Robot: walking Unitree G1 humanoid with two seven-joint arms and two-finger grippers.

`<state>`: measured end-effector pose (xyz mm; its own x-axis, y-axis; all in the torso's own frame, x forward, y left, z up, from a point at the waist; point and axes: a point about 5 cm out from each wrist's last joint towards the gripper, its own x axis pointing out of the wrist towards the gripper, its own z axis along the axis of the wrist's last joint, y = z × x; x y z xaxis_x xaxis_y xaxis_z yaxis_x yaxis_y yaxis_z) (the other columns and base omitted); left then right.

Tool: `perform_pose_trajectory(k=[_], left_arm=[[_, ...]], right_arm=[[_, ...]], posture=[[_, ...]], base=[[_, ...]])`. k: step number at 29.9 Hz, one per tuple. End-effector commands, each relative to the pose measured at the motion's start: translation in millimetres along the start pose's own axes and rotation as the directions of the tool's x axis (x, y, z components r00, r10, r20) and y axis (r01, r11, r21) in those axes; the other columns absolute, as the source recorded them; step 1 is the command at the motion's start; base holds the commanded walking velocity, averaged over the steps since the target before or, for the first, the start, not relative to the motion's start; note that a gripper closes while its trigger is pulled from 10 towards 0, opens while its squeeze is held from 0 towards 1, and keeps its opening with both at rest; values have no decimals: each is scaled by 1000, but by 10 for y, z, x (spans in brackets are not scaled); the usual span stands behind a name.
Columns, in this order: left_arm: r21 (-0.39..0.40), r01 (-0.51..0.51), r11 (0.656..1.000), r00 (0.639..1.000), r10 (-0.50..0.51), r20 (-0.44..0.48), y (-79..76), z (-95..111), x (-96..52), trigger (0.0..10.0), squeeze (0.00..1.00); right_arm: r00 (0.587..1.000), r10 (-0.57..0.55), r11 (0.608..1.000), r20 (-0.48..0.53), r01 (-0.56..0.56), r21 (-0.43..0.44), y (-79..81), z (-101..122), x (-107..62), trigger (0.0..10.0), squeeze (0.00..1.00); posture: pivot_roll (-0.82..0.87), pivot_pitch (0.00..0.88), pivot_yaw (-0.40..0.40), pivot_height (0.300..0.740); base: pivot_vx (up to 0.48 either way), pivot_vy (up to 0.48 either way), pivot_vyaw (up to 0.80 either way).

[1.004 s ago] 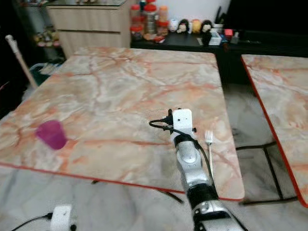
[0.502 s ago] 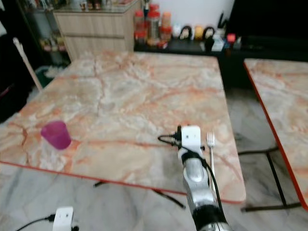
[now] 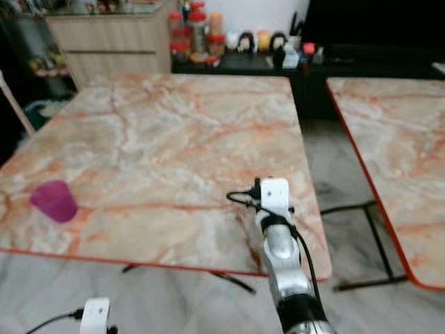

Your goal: Setting the table

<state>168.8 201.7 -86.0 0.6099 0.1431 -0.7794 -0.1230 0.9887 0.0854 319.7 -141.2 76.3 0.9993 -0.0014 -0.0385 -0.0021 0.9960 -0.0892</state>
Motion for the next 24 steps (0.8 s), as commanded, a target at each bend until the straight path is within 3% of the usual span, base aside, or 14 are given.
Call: perform_pose_trajectory(k=[1, 8, 16, 24], left_arm=[[4, -3, 1000, 1000, 3, -11, 11, -25, -4, 10000, 0], [-2, -9, 1000, 1000, 9, -11, 27, -29, -6, 10000, 0], [13, -3, 1000, 1000, 3, -20, 25, -68, -17, 10000, 0], [6, 1, 1000, 1000, -1, -16, 7, -59, -15, 10000, 0]], right_arm=[[1000, 6, 1000, 13, -6, 10, 33, 46, 3, 10000, 0], [1000, 11, 1000, 2, -11, 9, 78, 28, -35, 10000, 0], [999, -27, 1000, -42, 27, 1, -31, -97, -145, 10000, 0], [998, -31, 999, -50, 31, 8, -42, -91, -153, 10000, 0]], posture=[[-17, 0, 16, 732], [-17, 0, 16, 732], [-30, 0, 22, 732], [-27, 0, 19, 732]], base=[[0, 0, 0], [0, 0, 0], [0, 0, 0], [0, -271, 0]])
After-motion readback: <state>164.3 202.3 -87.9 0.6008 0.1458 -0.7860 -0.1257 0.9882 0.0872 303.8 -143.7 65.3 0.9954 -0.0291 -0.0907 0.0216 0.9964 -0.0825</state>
